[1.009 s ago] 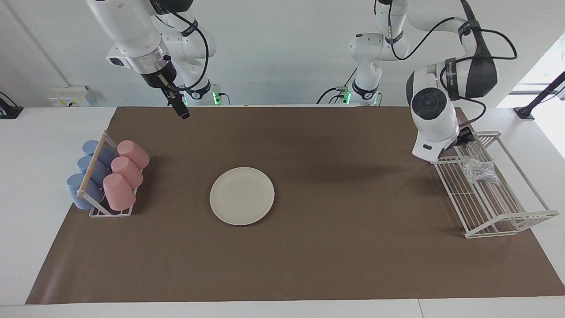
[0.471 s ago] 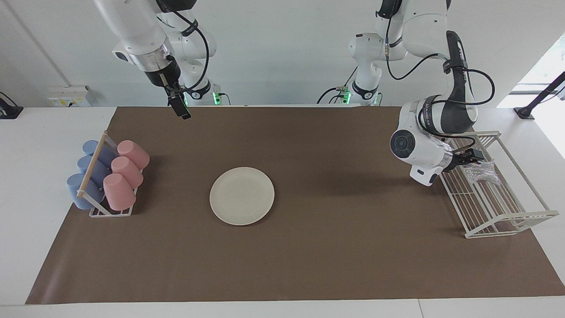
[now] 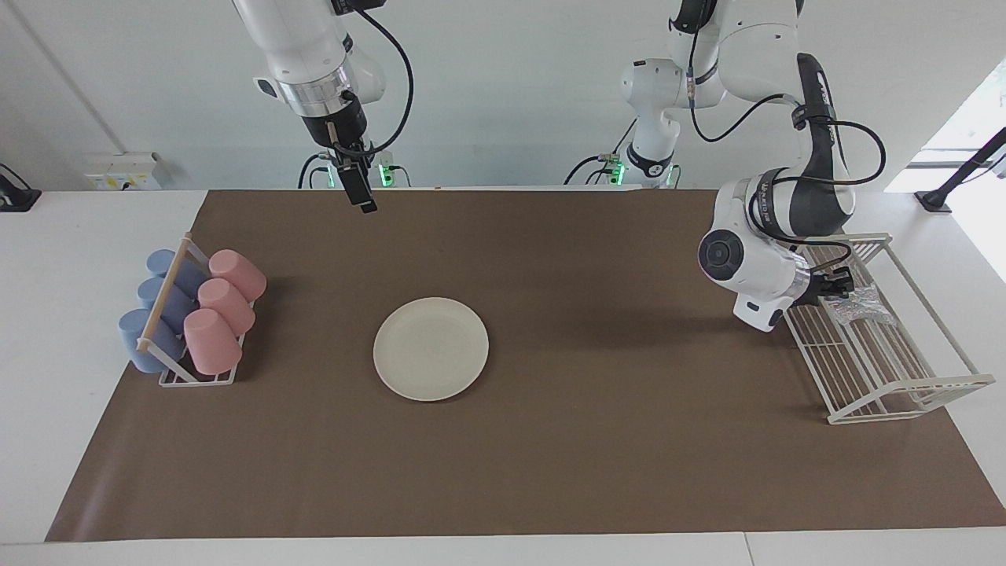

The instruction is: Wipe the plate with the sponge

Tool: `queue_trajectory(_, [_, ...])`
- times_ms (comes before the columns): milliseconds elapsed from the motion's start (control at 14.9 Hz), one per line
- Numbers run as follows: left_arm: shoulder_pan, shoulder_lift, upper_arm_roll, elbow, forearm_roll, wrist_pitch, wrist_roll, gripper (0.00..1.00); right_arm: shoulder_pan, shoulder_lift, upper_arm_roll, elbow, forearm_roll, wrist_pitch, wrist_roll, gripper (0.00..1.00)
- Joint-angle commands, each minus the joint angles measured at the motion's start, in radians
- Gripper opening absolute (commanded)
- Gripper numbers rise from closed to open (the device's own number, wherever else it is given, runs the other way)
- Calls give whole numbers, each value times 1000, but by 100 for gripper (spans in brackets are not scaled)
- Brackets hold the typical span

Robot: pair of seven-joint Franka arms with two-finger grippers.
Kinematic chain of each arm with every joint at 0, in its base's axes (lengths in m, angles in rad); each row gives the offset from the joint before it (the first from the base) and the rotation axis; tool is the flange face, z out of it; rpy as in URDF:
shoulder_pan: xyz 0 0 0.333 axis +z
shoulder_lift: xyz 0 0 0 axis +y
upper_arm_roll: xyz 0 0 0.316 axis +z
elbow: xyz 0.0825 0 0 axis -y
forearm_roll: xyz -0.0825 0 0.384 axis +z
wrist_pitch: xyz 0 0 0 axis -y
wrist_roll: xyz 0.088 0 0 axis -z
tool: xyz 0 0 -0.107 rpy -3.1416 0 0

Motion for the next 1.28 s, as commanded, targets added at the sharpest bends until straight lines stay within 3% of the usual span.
queue_trajectory(0, [9,-5,-1,3,18,15,4,0,-3,-2,1,-5,37,15,31,100])
queue_trajectory(404, [21,-20,-4,46,-34,34,104,0,84,12,1,14,30,16,155,100])
queue_trajectory(538, [19,-38,-4,96,-107,-3,147,0,88,11,1,14,27,10,155,100])
queue_trajectory(874, [10,-52,-7,369,-541,-279,165,0,91,-31,1,-3,30,2,144,100])
queue_trajectory(1009, [18,-69,2,411,-748,-344,153,0,92,-35,1,-6,30,-8,152,100])
queue_trajectory(1211, [48,-127,13,411,-1040,-336,8,0,89,-35,1,-12,33,-5,157,100])
